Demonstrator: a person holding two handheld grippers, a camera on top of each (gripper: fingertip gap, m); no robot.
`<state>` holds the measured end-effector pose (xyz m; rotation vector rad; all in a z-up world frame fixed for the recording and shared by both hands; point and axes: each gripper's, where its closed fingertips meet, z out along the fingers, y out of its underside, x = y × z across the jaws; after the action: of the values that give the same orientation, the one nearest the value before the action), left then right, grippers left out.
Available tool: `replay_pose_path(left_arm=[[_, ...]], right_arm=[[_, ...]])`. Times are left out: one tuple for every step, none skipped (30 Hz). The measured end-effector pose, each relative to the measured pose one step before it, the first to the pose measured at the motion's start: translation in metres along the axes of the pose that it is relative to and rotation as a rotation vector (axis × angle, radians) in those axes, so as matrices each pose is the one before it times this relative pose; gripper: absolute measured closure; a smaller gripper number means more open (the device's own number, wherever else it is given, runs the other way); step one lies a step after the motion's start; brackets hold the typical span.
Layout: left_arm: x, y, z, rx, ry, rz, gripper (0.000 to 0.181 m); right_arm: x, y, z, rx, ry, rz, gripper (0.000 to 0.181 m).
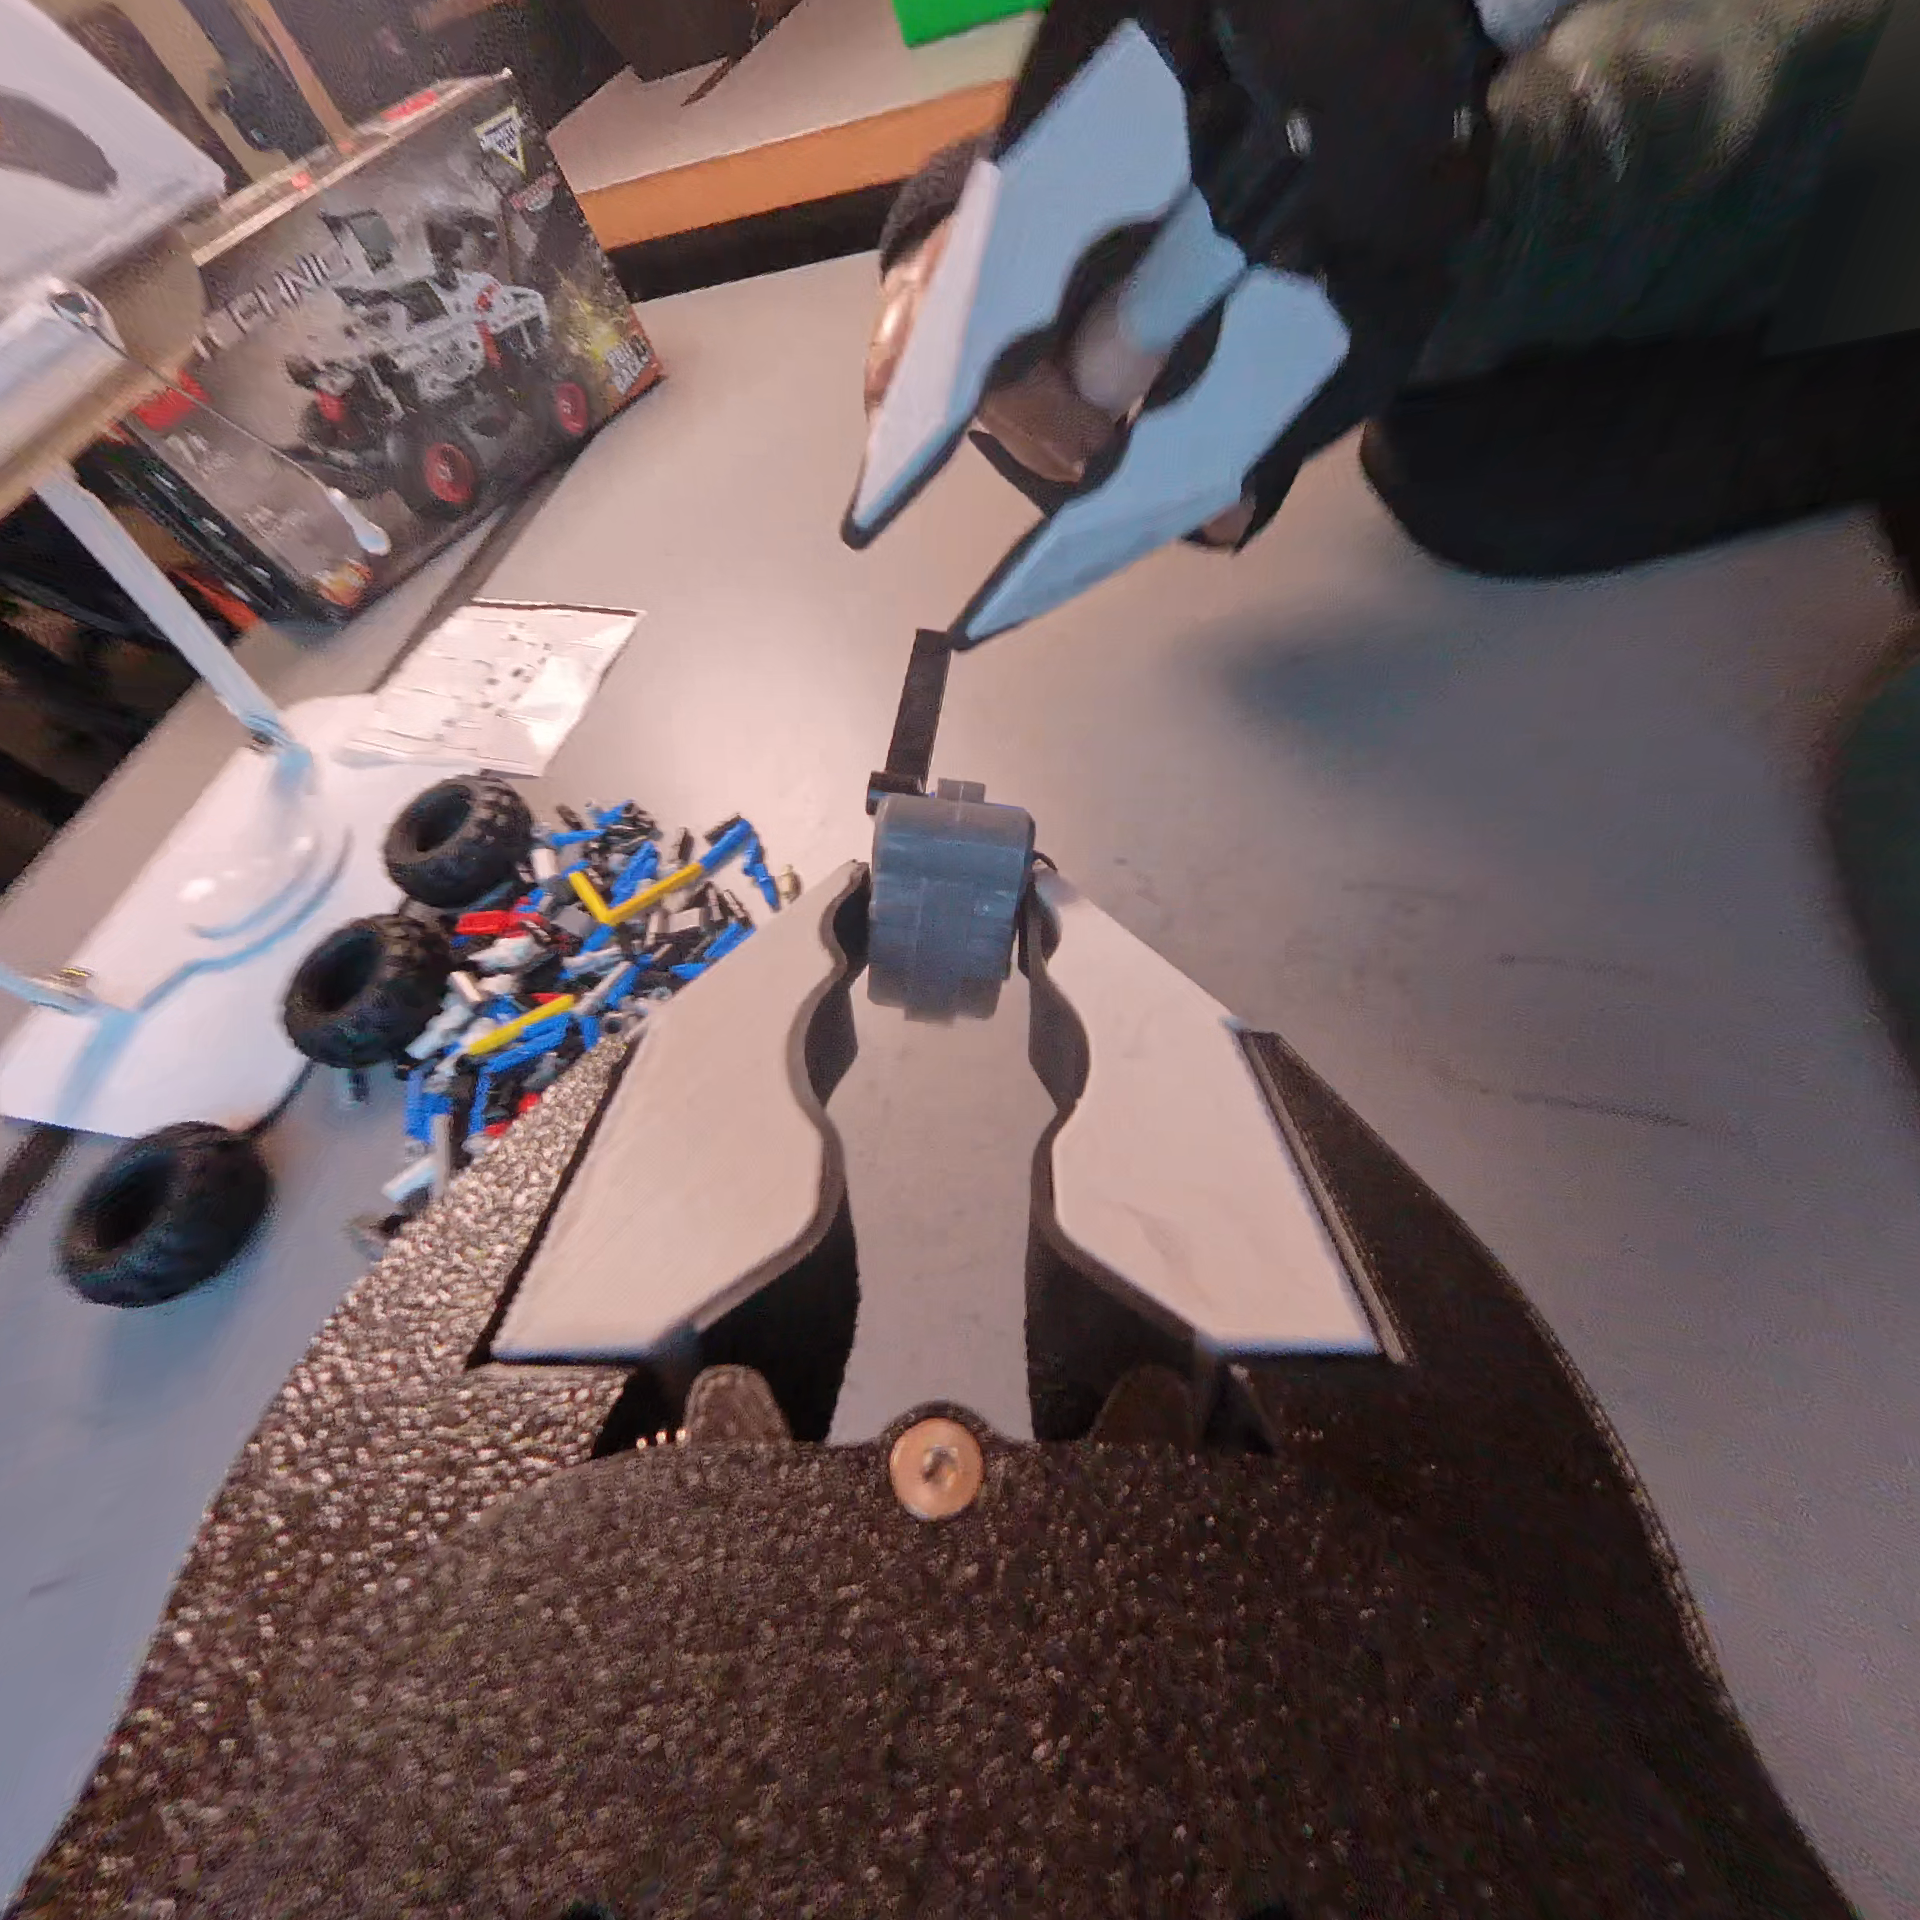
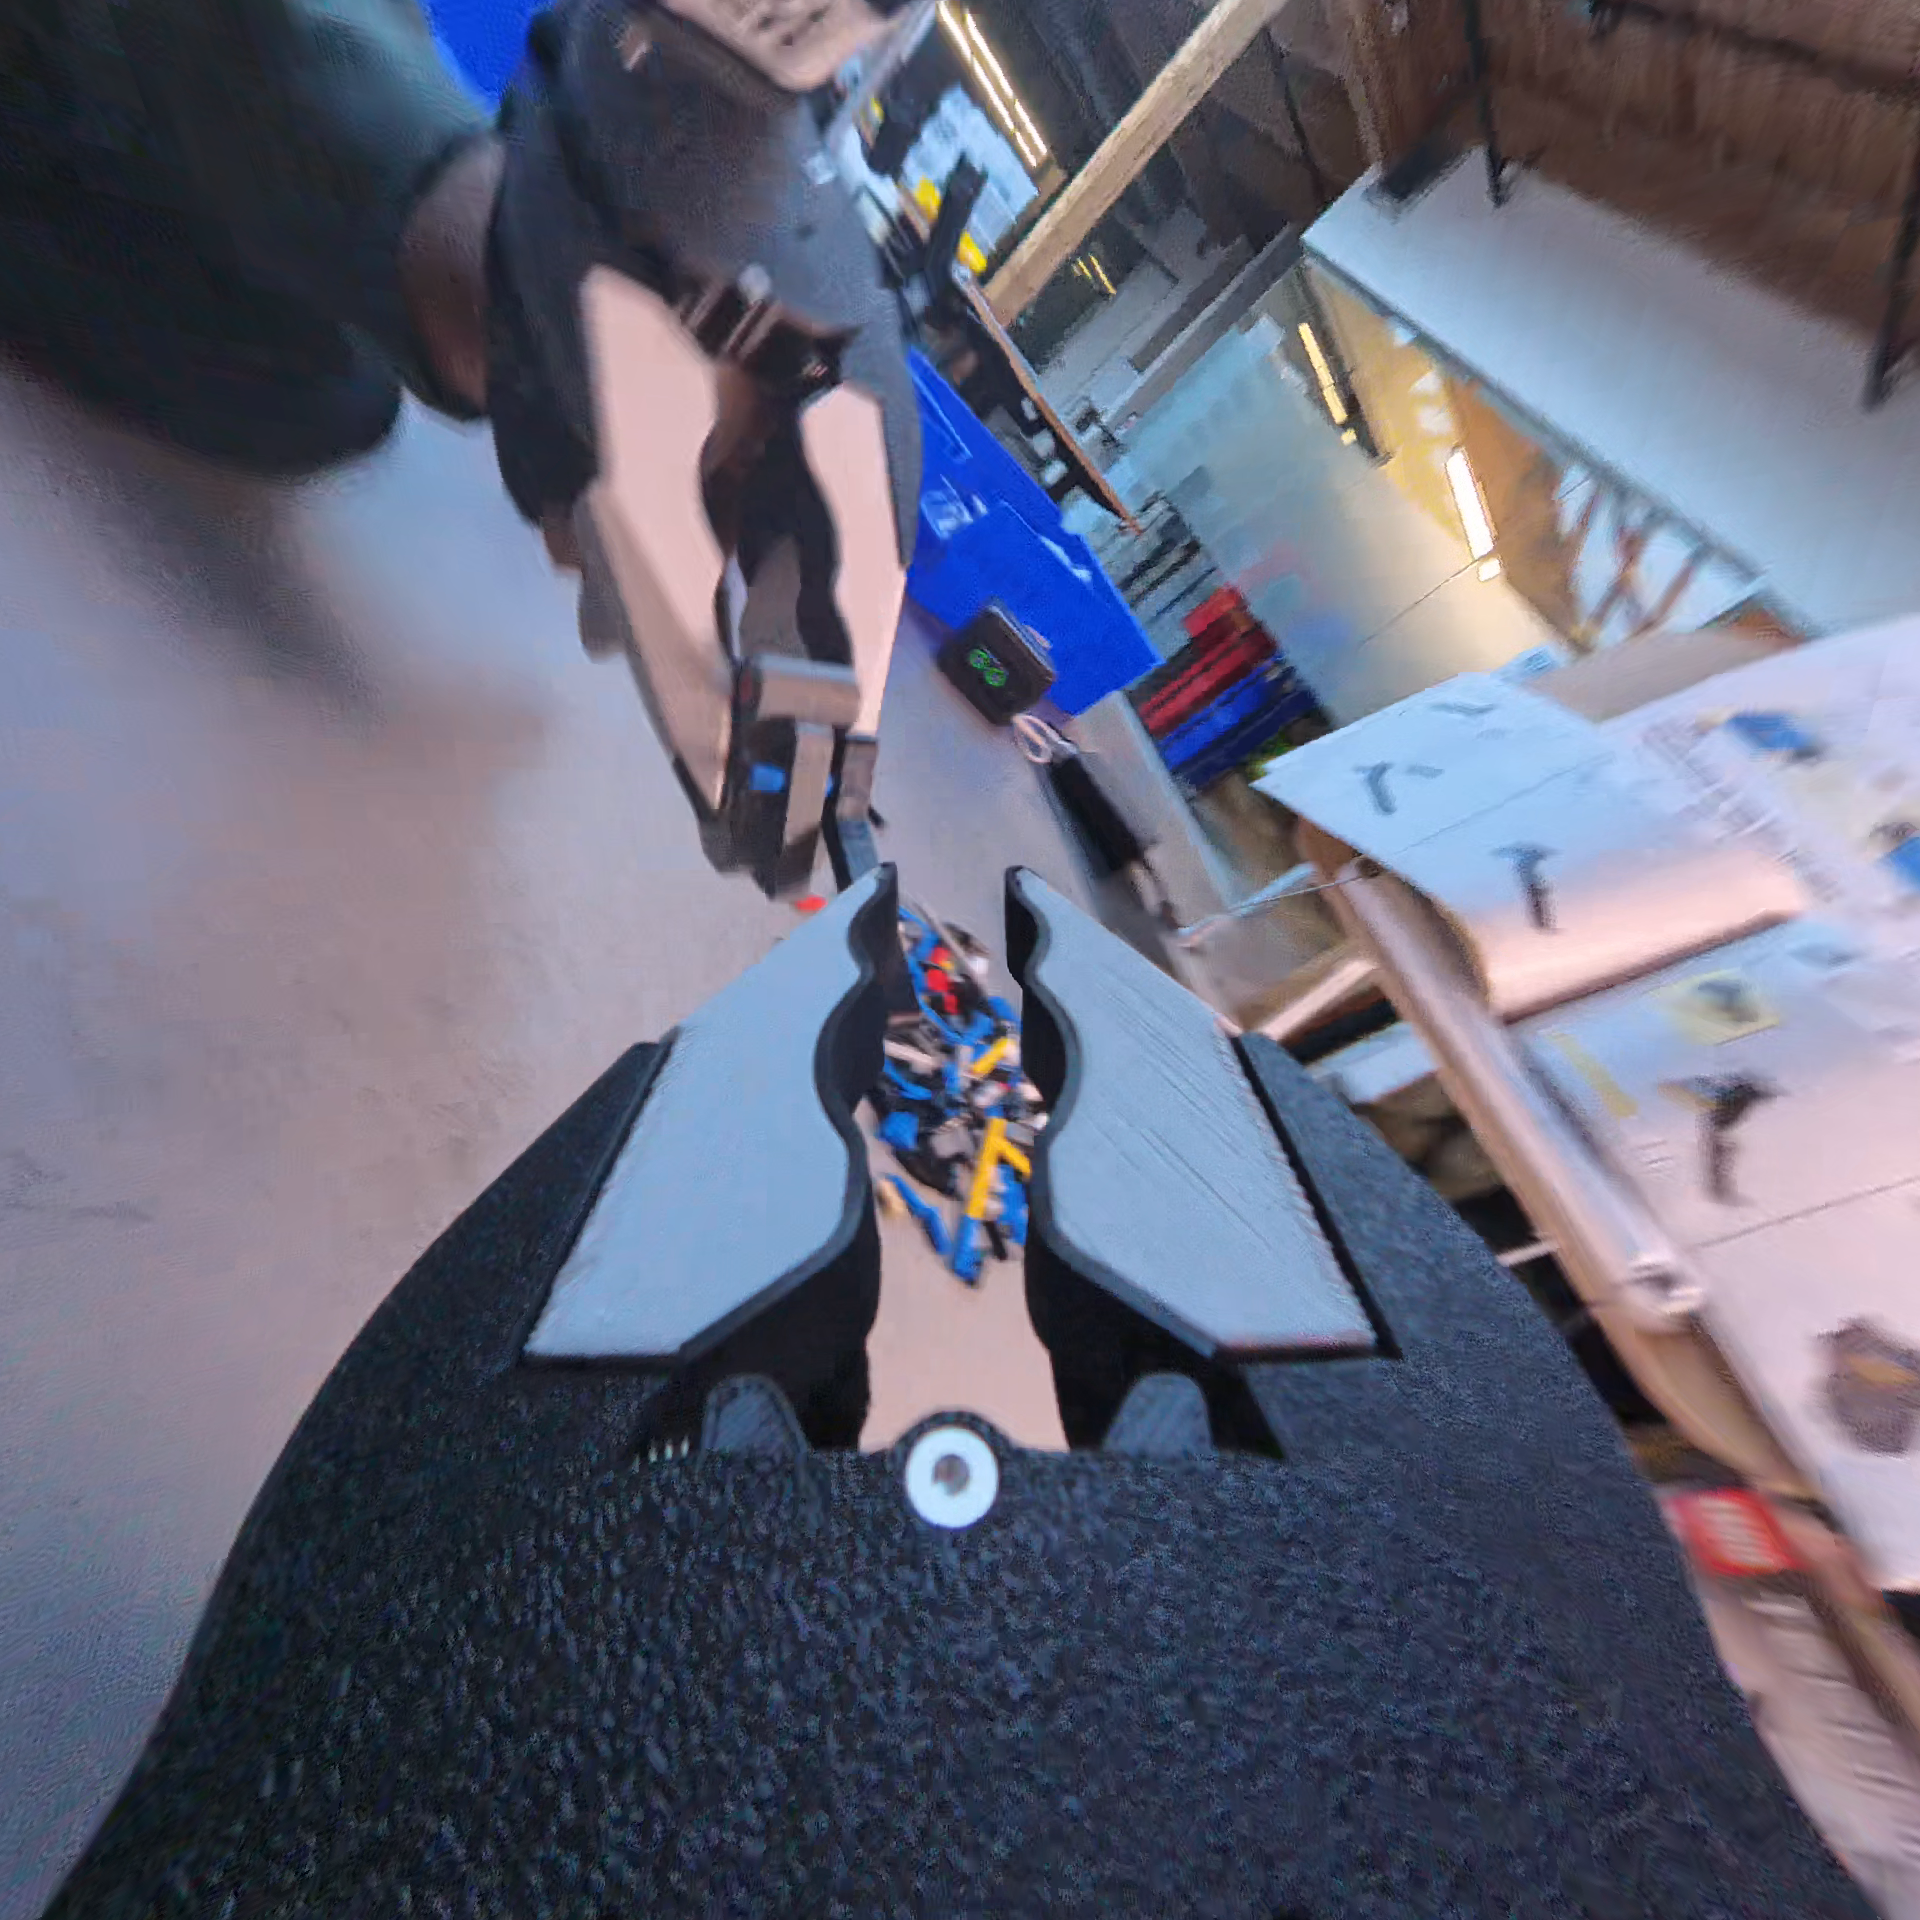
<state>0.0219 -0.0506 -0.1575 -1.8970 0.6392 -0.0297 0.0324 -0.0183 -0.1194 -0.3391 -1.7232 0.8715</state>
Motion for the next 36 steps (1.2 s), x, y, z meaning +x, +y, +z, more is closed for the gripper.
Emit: replay_pose_path(left_arm=[[0.00107, 0.00359, 0.00127, -0.0226, -0.0423, 0.0898, 0.154], [0.00101, 0.0034, 0.00167, -0.0216, -0.038, 0.0764, 0.154], [0.00088, 0.00315, 0.0019, -0.02, -0.0334, 0.0675, 0.154], [0.00197, 0.00184, 0.00179, -0.0147, -0.0207, 0.0605, 0.154], [0.00348, -0.00017, 0.0015, -0.004, -0.0064, 0.0535, 0.154], [0.00417, -0.00223, 0.00112, 0.007, 0.0015, 0.0467, 0.154], [0.00412, -0.00363, 0.00095, 0.0147, 0.0057, 0.0395, 0.154], [0.00376, -0.00454, 0.0005, 0.0174, 0.0052, 0.0336, 0.154], [0.00348, -0.00443, 0.0003, 0.0141, 0.0073, 0.0305, 0.154], [0.00351, -0.00376, 0.00042, 0.0078, 0.0075, 0.0304, 0.154], [0.00339, -0.00328, 0.00027, 0.0051, 0.0062, 0.0334, 0.154], [0.00358, -0.0029, 0.0004, 0.0042, 0.0068, 0.0309, 0.154], [0.00328, -0.0029, 0.0004, 0.0048, 0.006, 0.0211, 0.154], [0.00387, -0.00297, 0.00028, 0.007, 0.0131, 0.012, 0.154], [0.00435, -0.00148, 0.00022, 0.001, 0.0189, 0.0069, 0.154], [0.00283, -0.00092, 0.00034, 0.001, 0.009, -0.0015, 0.154], [0.00118, -0.00024, 0.00012, -0.0003, 0.0038, -0.0115, 0.154], [-0.00036, 0.00015, -0.00047, -0.0001, 0.0056, -0.0224, 0.155], [-0.00144, -0.00035, -0.00121, 0.0082, 0.0097, -0.0384, 0.155], [-0.00218, -0.00116, -0.00181, 0.0183, 0.0139, -0.0573, 0.155], [-0.00132, -0.0023, -0.00209, 0.0276, 0.0243, -0.0723, 0.155], [-0.00092, -0.00311, -0.00219, 0.0337, 0.0289, -0.0778, 0.155], [-0.00089, -0.00361, -0.00255, 0.0361, 0.0271, -0.0692, 0.155], [-0.00059, -0.00243, -0.00261, 0.0254, 0.0257, -0.0523, 0.155], [-0.00019, -0.00141, -0.00222, 0.0146, 0.0194, -0.0325, 0.155], [0.00135, -0.00057, -0.00107, 0.0067, 0.0188, -0.0219, 0.155], [0.00192, -0.00008, -0.00037, 0.0056, 0.0147, -0.0155, 0.155], [0.01111, -0.00239, 0.00058, 0.0184, 0.066, -0.0062, 0.155], [0.01445, -0.0039, 0.00454, 0.0131, 0.0632, -0.0176, 0.155], [0.0095, -0.00064, 0.00694, -0.0177, 0.0184, 0.0198, 0.155], [0.00026, 0.00203, 0.00419, -0.0386, -0.029, 0.0505, 0.155], [-0.0042, 0.00064, 0.0, -0.0167, -0.0232, 0.0177, 0.155], [-0.00688, -0.00055, -0.003, 0.0084, -0.0113, -0.0264, 0.155], [-0.0082, 0.00014, -0.00414, 0.0136, -0.0177, -0.0272, 0.155], [-0.00595, 0.00281, -0.00313, -0.0018, -0.0142, -0.0095, 0.155], [-0.00383, 0.00414, -0.00135, -0.0109, -0.0132, -0.0024, 0.155]], right_arm=[[0.00046, -0.00431, -0.00194, 0.0327, -0.0505, 0.1423, 0.161], [0.00044, -0.00425, -0.0017, 0.0276, -0.0418, 0.1164, 0.159], [-0.00073, -0.00253, -0.00109, 0.013, -0.0364, 0.0822, 0.159], [-0.00726, 0.00082, 0.0, -0.0107, -0.0673, 0.0535, 0.159], [-0.00782, 0.00431, 0.0013, -0.0288, -0.0588, 0.0305, 0.158], [-0.00598, 0.00595, 0.00225, -0.0316, -0.0355, 0.0016, 0.156], [-0.00632, 0.00739, 0.00221, -0.0359, -0.0322, -0.0201, 0.156], [-0.00578, 0.00813, 0.00234, -0.0403, -0.0319, -0.015, 0.156], [-0.00139, 0.00619, 0.00207, -0.0266, -0.0082, 0.001, 0.156], [-0.00342, 0.00337, 0.00102, -0.008, -0.0269, 0.0176, 0.157], [-0.0069, 0.00127, 0.00026, -0.0006, -0.0511, 0.0284, 0.16], [-0.00599, 0.00111, 0.00055, -0.0049, -0.0425, 0.0207, 0.163], [-0.00334, 0.00152, 0.00106, -0.01, -0.02, 0.0041, 0.165], [-0.00506, 0.00173, 0.00121, -0.0133, -0.0285, -0.0051, 0.17], [-0.00481, 0.00219, 0.00087, -0.0154, -0.0274, 0.0006, 0.171], [-0.00217, 0.00149, 0.00053, -0.0098, -0.0152, 0.0062, 0.172], [-0.00049, 0.00031, 0.00012, 0.0003, -0.0066, 0.0073, 0.172], [0.00113, -0.00091, -0.00001, 0.0112, 0.0021, 0.016, 0.173], [0.00142, -0.00244, -0.00058, 0.0245, 0.0019, 0.0194, 0.173], [0.00151, -0.00436, -0.00143, 0.0354, -0.0008, 0.0241, 0.173], [0.00053, -0.00555, -0.0016, 0.0378, -0.0079, 0.027, 0.174], [0.00018, -0.00659, -0.00164, 0.0396, -0.0075, 0.0216, 0.174], [0.00056, -0.00624, -0.0008, 0.0336, 0.0014, 0.0103, 0.174], [0.0006, -0.00424, 0.00035, 0.017, 0.0072, 0.0027, 0.175], [0.00048, -0.00229, 0.00086, 0.0052, 0.0085, -0.0051, 0.175], [-0.00107, -0.00018, 0.00092, -0.0052, -0.0053, 0.0006, 0.175], [0.00153, -0.00087, 0.00033, 0.0041, 0.0097, 0.0053, 0.176], [0.01216, -0.00169, -0.00204, 0.0137, 0.0696, 0.0073, 0.176], [0.0142, -0.0005, -0.00503, 0.0007, 0.058, 0.008, 0.176], [0.00678, -0.0039, -0.00655, 0.0176, 0.0087, 0.0099, 0.176], [0.00231, -0.00703, -0.00566, 0.0266, 0.0037, 0.0065, 0.176], [0.00001, -0.00719, -0.00362, 0.0249, 0.0102, -0.0063, 0.176], [0.0004, -0.00557, -0.002, 0.0226, 0.018, -0.0109, 0.175], [-0.00022, -0.00008, -0.00085, -0.005, 0.007, -0.0072, 0.175], [0.00199, 0.00505, -0.00022, -0.0333, 0.0153, -0.0113, 0.175], [0.00194, 0.00809, -0.0001, -0.0487, 0.0137, -0.0192, 0.175]])
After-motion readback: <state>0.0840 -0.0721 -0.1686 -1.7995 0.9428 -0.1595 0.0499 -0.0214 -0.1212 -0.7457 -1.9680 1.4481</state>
